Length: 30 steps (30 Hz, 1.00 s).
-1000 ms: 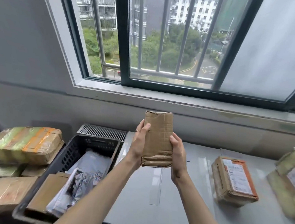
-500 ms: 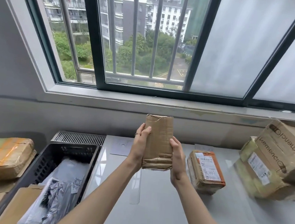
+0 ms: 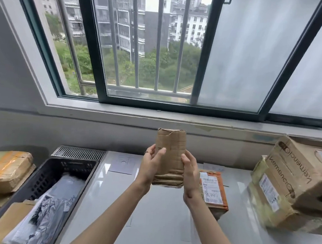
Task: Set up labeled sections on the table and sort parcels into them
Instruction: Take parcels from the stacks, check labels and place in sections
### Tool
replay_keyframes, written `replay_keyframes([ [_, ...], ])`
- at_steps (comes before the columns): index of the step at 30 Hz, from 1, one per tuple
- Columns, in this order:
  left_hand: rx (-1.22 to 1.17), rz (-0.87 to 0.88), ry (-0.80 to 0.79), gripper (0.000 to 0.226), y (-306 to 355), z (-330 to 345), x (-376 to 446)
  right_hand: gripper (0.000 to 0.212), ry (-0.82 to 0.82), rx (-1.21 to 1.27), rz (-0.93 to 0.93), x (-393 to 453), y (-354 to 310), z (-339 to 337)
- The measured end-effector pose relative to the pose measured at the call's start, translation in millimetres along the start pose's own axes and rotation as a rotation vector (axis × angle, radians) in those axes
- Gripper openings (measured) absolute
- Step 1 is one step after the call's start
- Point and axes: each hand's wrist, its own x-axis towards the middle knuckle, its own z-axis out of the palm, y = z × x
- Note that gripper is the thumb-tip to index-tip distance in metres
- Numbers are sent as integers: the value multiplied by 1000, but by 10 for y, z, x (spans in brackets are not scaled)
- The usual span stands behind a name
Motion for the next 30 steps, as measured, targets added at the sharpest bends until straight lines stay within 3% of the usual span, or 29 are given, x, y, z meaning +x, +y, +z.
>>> replay_keyframes([
  [5,136,51,103,87,-114,273,-77,54,-49,-33,-42,10,-50,-165],
  [10,145,53,246,82,-90,385,6,60,-8,-154,-93,59,-19,-186],
  [17,21,26,238,87,-23,346,191,59,-11,-190,-149,127,-25,-93],
  [23,-165,-39,176,106,77,131,305,63,-80,-161,-154,132,-158,-100],
  [27,-247,-71,72,105,149,-52,351,53,-48,-69,-74,279,-328,-236],
  [30,-254,-49,-3,100,201,-105,378,50,-121,-84,-3,326,-342,-279],
])
